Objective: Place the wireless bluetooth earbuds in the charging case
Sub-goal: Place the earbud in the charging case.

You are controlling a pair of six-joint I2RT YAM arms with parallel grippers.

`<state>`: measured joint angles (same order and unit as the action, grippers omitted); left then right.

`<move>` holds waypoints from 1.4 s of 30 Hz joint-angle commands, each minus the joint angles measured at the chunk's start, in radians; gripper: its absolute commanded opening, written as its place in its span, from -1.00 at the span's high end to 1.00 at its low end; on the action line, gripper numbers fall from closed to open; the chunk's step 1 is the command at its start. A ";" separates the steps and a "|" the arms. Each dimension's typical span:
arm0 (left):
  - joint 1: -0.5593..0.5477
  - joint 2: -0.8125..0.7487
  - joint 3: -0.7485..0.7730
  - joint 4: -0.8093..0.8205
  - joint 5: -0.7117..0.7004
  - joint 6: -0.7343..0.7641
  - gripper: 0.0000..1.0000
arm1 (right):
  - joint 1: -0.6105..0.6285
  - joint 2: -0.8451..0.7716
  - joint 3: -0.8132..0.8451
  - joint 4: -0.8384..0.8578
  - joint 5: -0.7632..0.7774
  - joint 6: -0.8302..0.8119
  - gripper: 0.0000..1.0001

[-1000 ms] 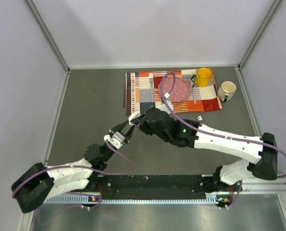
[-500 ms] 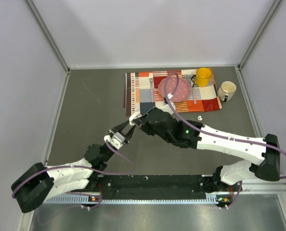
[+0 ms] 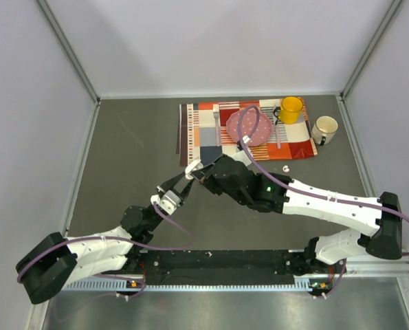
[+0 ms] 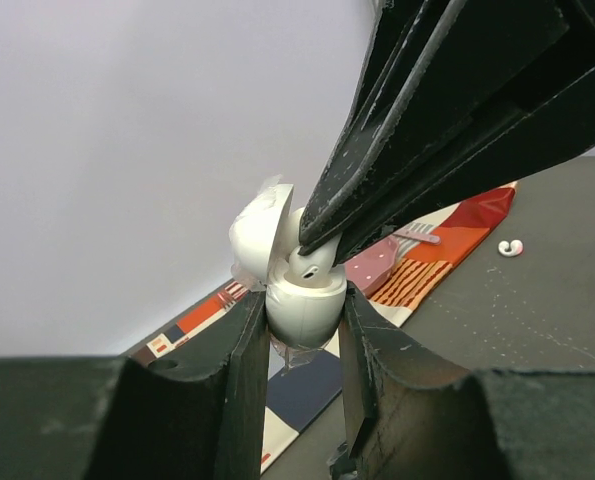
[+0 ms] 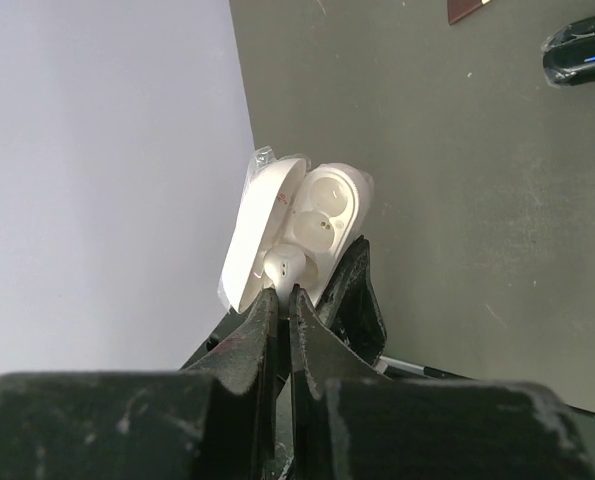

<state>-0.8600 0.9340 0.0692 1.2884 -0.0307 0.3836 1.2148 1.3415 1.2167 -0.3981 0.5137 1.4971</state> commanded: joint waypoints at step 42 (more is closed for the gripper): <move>-0.002 -0.077 0.034 0.110 -0.041 -0.080 1.00 | -0.014 -0.073 -0.011 0.025 -0.055 -0.113 0.52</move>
<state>-0.8577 0.8490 0.0711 1.2331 -0.0315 0.3721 1.2076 1.3369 1.2369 -0.3923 0.4507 1.4548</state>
